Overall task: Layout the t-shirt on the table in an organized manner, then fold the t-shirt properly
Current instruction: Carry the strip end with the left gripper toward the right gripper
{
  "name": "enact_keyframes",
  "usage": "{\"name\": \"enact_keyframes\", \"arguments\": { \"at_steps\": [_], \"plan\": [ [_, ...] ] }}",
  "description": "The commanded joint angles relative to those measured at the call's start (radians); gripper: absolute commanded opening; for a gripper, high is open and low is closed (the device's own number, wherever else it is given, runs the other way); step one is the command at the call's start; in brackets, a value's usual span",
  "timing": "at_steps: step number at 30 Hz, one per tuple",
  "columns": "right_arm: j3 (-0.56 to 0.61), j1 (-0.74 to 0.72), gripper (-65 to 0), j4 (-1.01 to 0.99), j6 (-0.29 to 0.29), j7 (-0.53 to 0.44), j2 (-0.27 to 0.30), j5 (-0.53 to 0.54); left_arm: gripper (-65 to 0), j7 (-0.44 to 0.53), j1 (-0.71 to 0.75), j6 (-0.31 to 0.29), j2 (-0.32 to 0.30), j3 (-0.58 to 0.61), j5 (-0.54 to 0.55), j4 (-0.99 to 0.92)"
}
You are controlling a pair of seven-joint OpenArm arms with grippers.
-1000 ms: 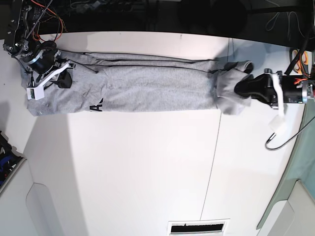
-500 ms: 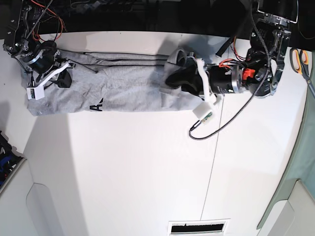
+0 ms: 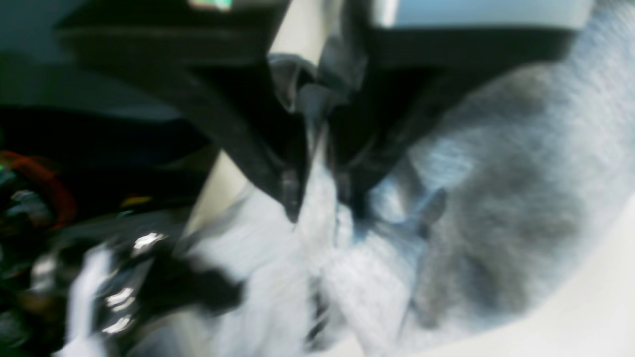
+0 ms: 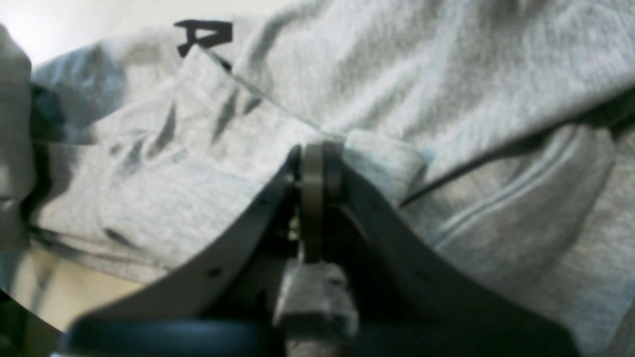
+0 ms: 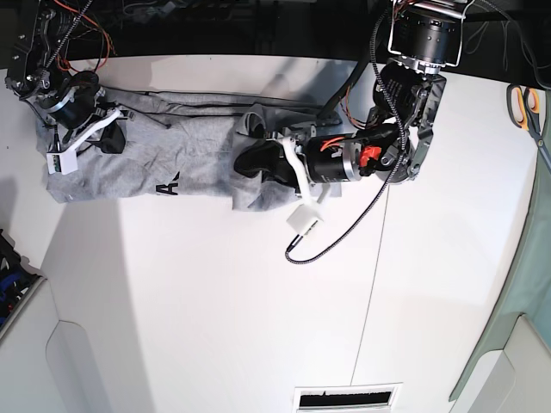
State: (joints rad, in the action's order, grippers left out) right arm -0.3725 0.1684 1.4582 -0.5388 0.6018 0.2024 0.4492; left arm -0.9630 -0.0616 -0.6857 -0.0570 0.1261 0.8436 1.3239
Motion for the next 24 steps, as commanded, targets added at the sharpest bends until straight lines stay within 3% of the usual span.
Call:
{"name": "enact_keyframes", "arguments": {
  "at_steps": [1,3,7,9,15,18,24],
  "plan": [
    [-0.004,-0.01,-65.0,0.013,-0.008,-0.022,0.011,0.026,-39.9,0.016,-0.019,-0.012,0.008,0.009,0.027,0.016],
    [-0.004,-0.011,-64.1,0.013,-0.008,-0.022,0.013,0.03,-34.9,0.016,-0.019,-0.012,0.019,0.038,0.028,0.016],
    [-0.005,-0.016,-40.7,0.016,-0.008,-0.022,0.045,0.074,-34.9,0.013,-0.019,-0.012,0.036,0.088,0.055,0.016],
    [-0.005,-0.016,-35.2,0.027,-0.008,-0.022,0.08,0.124,-34.9,0.013,-0.019,-0.012,0.041,0.092,0.074,0.016],
    [-0.066,-0.016,-35.1,0.094,-0.005,0.002,0.166,0.14,-35.0,-0.026,-0.019,-0.012,0.039,0.058,0.105,0.016],
    [-0.11,-0.019,-35.0,0.093,0.034,0.002,0.204,0.145,-35.0,-0.05,-0.019,-0.012,0.037,0.029,0.154,0.017],
    [-0.143,-0.064,-35.0,-0.012,0.045,-0.022,0.272,0.133,-35.0,-0.112,-0.019,-0.012,0.038,0.021,0.221,0.02]
  ]
}}
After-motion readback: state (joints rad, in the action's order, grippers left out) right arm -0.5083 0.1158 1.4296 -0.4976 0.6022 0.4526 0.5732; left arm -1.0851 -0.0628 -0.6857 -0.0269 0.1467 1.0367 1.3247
